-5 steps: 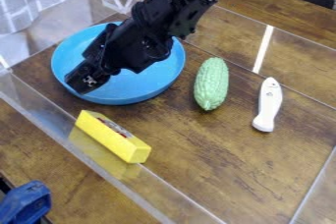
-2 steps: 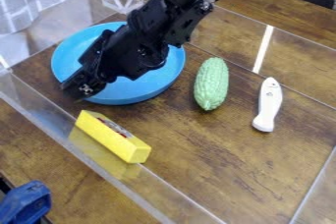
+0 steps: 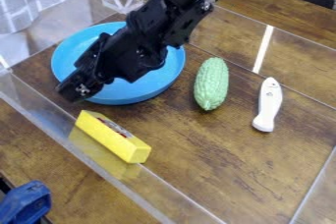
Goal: Put the yellow brick in the blue tray
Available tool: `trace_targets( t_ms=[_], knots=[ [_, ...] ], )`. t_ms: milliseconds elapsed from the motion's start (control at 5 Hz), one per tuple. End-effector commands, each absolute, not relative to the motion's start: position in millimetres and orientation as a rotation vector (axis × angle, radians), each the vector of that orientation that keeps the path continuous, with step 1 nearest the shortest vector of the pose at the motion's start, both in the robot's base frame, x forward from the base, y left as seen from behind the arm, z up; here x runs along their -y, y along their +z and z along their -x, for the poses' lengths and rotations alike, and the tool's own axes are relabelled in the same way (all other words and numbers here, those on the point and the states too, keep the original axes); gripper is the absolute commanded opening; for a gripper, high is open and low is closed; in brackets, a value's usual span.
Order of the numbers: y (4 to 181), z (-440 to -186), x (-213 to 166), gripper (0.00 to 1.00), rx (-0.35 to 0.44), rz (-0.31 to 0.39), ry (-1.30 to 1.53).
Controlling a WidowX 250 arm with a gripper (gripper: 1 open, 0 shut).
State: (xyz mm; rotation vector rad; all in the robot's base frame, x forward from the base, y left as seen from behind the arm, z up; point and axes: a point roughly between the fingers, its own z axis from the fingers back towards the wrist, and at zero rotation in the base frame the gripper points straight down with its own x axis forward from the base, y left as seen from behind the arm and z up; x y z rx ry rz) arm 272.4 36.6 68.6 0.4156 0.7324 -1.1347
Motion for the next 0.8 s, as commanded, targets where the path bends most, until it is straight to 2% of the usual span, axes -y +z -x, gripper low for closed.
trace_targets(
  t_ms=[0, 400, 600],
  knots=[
    [95.6, -289.9, -31.9, 1.0, -0.636, -0.389, -1.144],
    [88.7, -305.0, -38.8, 1.0, -0.601, -0.318, -1.163],
    [85.4, -304.5, -34.7, 1.0, -0.6, -0.294, -1.15]
  ],
)
